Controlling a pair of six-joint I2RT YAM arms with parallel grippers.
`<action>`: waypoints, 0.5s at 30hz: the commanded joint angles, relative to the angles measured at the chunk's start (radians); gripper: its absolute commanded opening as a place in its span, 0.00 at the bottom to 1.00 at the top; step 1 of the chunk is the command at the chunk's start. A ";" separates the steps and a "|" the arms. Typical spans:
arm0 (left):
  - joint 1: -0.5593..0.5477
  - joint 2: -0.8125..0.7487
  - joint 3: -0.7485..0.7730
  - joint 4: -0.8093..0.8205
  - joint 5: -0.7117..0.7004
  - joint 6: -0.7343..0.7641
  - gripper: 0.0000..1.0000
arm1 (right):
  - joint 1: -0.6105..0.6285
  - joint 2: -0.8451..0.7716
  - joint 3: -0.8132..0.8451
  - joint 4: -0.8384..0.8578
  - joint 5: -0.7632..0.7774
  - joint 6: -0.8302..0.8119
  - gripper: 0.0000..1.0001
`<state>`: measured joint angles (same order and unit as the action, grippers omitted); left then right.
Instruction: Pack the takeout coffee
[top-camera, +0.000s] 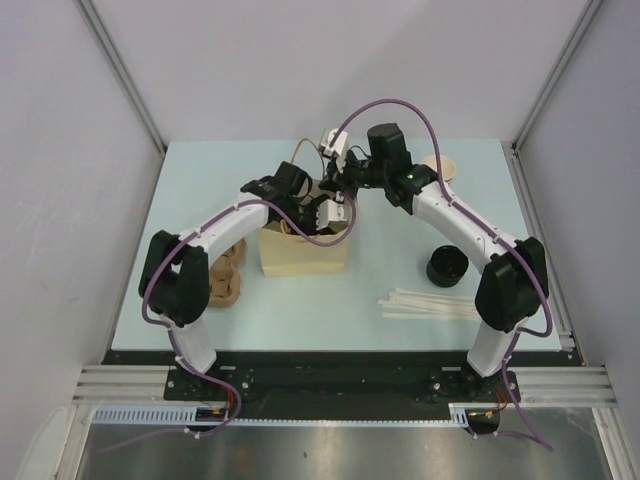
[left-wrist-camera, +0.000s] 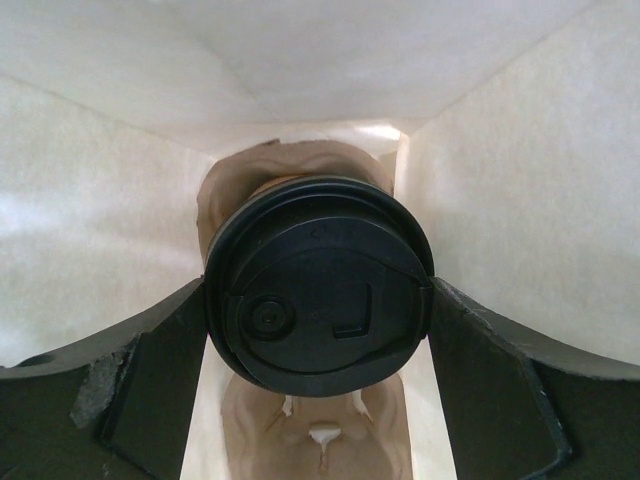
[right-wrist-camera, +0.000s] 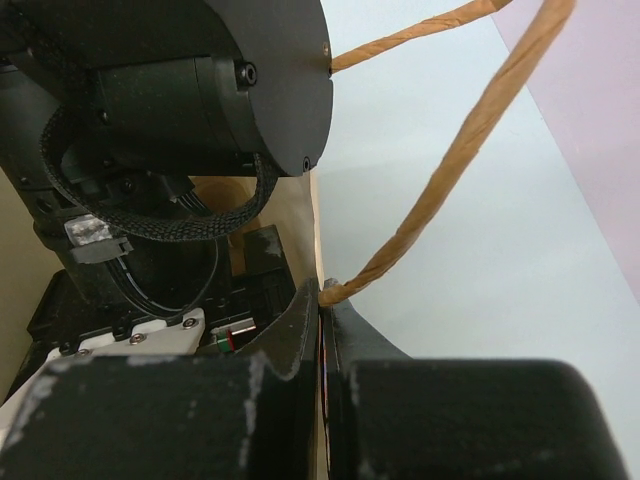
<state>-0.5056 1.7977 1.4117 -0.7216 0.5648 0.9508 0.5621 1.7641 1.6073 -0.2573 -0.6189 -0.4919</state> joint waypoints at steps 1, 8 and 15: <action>0.007 0.120 -0.023 0.030 -0.057 0.009 0.38 | 0.012 0.026 0.045 -0.054 -0.061 -0.007 0.00; 0.010 0.123 -0.052 0.054 -0.072 0.020 0.41 | 0.007 0.038 0.057 -0.065 -0.070 -0.014 0.00; 0.010 0.080 -0.056 0.077 -0.072 -0.004 0.68 | 0.002 0.043 0.062 -0.069 -0.074 -0.019 0.00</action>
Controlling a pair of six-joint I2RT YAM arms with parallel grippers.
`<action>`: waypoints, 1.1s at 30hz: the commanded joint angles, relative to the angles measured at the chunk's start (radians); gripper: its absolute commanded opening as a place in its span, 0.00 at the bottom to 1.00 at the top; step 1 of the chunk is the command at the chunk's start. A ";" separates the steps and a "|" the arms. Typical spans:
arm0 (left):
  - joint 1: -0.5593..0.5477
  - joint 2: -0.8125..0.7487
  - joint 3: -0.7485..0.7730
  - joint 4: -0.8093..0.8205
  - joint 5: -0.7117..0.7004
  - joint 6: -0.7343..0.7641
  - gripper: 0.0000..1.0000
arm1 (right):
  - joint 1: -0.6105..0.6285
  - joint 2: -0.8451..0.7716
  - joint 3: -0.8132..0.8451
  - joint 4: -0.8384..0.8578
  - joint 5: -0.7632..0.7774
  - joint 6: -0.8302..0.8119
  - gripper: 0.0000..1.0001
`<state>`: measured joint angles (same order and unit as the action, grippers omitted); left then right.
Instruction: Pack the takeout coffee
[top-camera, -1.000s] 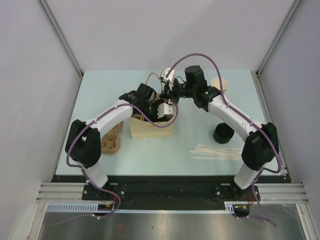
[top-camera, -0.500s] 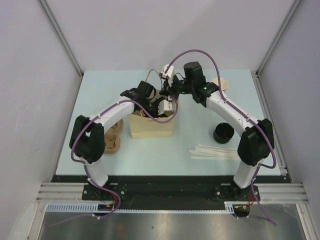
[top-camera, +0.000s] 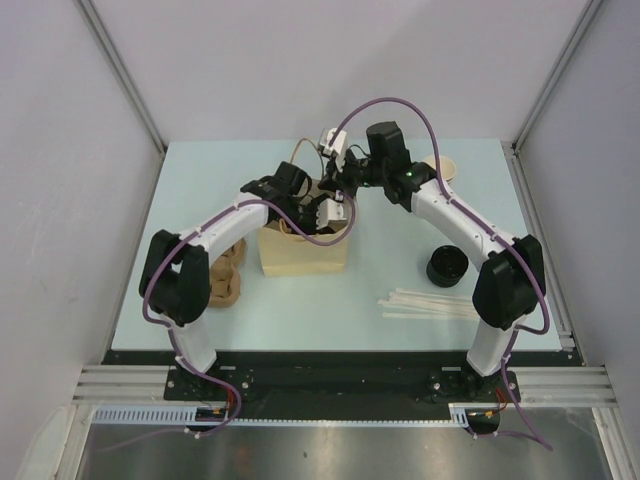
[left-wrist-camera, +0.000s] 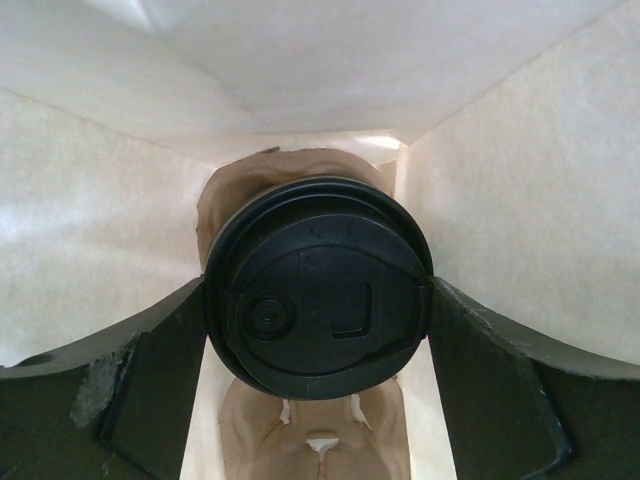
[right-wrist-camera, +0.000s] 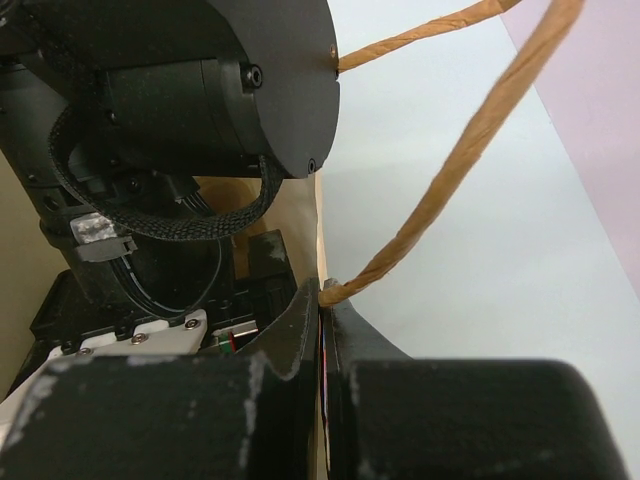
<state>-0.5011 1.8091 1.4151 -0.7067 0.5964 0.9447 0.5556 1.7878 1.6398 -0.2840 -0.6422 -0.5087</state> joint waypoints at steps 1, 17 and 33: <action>0.006 0.061 -0.058 0.073 -0.103 -0.004 0.72 | 0.007 0.021 0.031 -0.044 -0.053 -0.002 0.00; -0.001 -0.047 -0.056 0.108 -0.104 -0.038 0.99 | -0.005 0.018 0.029 -0.029 -0.063 0.001 0.00; -0.008 -0.088 -0.062 0.107 -0.110 -0.021 0.99 | -0.031 0.032 0.040 0.028 -0.014 0.159 0.00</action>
<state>-0.5068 1.7576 1.3685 -0.6323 0.5354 0.8978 0.5278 1.7988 1.6463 -0.2710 -0.6697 -0.3996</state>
